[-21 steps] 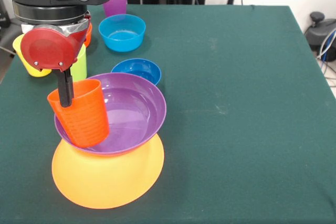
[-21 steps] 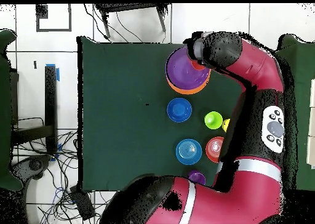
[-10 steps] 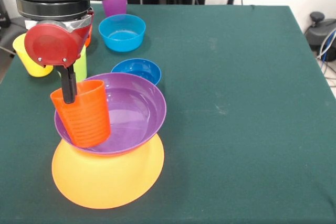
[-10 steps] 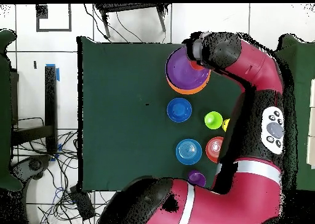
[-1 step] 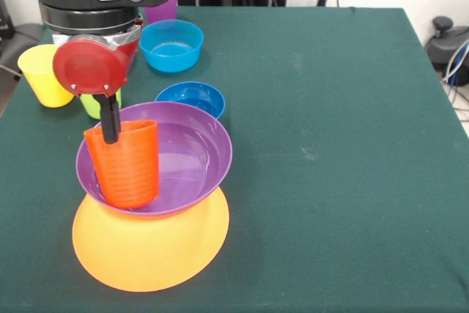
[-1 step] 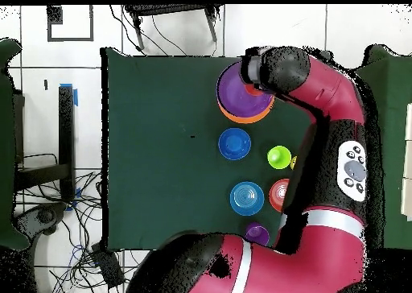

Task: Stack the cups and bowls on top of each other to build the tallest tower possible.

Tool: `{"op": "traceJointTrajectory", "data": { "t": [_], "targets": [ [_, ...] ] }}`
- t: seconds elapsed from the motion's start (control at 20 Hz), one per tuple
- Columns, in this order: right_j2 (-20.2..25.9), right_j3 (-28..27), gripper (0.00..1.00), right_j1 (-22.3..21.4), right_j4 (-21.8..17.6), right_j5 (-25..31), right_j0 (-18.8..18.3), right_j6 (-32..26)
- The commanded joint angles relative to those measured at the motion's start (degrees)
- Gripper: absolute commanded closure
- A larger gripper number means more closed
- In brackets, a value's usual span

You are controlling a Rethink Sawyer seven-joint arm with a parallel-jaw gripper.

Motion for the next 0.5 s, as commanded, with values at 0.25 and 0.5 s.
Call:
{"op": "traceJointTrajectory", "data": {
  "t": [0.25,0.5],
  "targets": [
    [4.8,7.9,1.0,-1.4,-1.3,6.1,1.8,-4.5],
    [5.1,8.2,1.0,-2.0,-1.1,6.6,1.6,-4.7]
  ]
}}
